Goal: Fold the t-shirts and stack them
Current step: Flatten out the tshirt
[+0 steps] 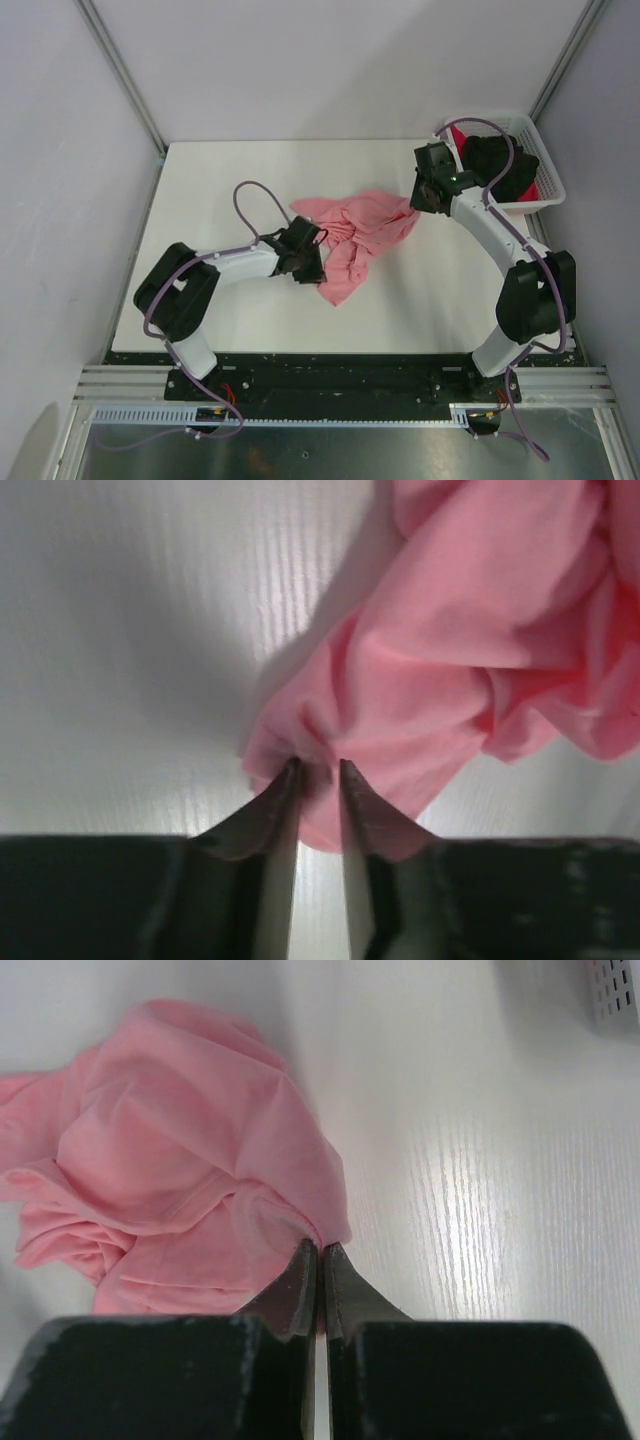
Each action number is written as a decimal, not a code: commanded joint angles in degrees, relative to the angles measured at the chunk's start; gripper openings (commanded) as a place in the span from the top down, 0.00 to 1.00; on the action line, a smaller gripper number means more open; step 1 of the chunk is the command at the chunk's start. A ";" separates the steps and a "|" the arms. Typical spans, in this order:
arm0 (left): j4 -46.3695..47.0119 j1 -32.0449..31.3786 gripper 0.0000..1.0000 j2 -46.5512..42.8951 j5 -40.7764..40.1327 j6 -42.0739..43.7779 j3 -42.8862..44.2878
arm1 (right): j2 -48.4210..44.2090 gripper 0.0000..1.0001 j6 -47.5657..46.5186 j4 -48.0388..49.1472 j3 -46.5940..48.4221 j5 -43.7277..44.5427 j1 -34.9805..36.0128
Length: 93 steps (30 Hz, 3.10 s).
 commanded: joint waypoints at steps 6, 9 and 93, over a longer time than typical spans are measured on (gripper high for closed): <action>-6.22 11.22 0.99 -2.76 -9.60 -3.63 7.33 | -1.17 1.00 0.55 -0.18 3.37 -5.46 -4.19; -9.43 17.69 1.00 -7.89 -13.36 -1.45 9.62 | -1.54 1.00 0.92 -0.83 3.44 -6.58 -4.93; -14.43 33.23 0.97 -4.86 -15.94 8.92 8.81 | 9.87 1.00 5.98 -0.44 -10.33 10.18 22.93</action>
